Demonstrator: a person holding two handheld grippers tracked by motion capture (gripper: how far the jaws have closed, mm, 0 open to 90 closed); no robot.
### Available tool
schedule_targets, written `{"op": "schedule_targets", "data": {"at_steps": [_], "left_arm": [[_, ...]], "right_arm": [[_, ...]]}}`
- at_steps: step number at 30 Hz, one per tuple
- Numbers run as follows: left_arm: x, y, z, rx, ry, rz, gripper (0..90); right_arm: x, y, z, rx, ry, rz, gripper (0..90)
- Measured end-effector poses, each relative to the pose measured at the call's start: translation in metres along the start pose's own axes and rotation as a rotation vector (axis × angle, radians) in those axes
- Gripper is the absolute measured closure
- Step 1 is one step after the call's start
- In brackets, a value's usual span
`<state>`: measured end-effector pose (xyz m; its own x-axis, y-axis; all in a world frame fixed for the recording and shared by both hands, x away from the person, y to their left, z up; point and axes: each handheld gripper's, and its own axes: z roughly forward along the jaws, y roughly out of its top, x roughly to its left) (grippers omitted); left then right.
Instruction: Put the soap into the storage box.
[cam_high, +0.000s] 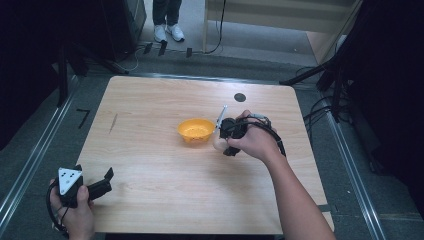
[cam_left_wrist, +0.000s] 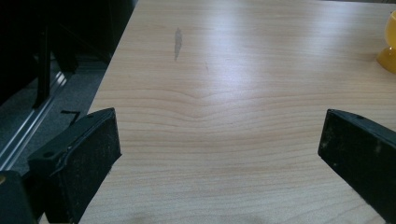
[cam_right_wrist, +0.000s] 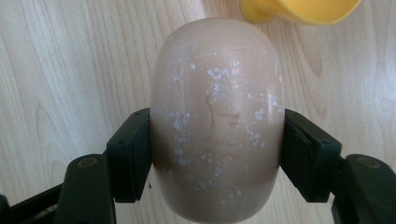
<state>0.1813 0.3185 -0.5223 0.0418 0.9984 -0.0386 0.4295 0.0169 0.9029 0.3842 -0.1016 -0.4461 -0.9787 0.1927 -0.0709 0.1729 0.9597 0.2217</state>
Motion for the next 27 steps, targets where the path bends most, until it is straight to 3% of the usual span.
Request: {"op": "schedule_targets", "data": {"at_steps": [14,27], "left_arm": [[0.000,0.000,0.000,0.001,0.000,0.000,0.0],[0.001,0.000,0.000,-0.002,0.001,-0.012,0.0]], "right_arm": [[-0.010,0.024,-0.012,0.014,-0.007,-0.034,33.6],[-0.019,0.046,-0.015,-0.021,-0.004,-0.068,33.6]]}}
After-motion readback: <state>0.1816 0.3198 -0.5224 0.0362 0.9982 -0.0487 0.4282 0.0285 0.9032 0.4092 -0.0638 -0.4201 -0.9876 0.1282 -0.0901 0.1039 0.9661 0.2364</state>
